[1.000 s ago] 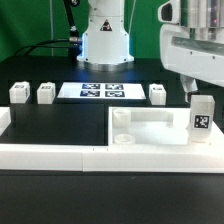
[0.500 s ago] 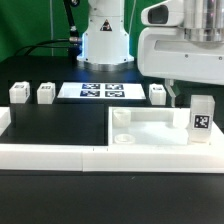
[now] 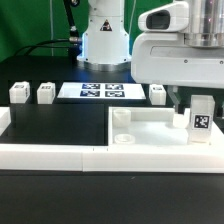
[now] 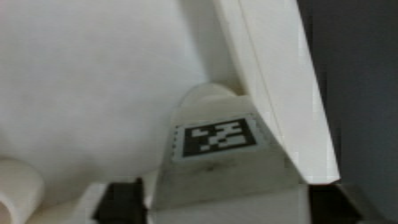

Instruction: Assemble square table

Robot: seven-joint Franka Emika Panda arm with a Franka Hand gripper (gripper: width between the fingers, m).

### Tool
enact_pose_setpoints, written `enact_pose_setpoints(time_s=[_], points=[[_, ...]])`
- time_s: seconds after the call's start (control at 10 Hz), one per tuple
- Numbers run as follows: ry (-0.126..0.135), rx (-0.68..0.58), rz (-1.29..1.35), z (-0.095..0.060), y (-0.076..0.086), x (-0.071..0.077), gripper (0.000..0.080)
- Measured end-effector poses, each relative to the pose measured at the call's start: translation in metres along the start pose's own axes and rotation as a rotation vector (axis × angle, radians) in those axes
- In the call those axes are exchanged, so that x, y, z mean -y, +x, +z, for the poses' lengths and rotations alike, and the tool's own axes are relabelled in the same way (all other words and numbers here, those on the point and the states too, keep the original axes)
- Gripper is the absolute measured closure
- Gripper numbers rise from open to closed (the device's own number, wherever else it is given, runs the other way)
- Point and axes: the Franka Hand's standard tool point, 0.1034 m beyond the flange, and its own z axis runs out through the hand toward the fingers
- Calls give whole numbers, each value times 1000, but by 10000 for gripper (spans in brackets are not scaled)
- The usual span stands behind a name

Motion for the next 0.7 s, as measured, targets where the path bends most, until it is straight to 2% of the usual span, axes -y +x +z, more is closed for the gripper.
enact_pose_setpoints(time_s=[0.1, 0.5, 0.7], points=[[0, 0, 86, 0, 0, 0, 511], [0, 2, 369, 1, -1, 0, 511], [-5, -1, 621, 1, -2, 1, 511]])
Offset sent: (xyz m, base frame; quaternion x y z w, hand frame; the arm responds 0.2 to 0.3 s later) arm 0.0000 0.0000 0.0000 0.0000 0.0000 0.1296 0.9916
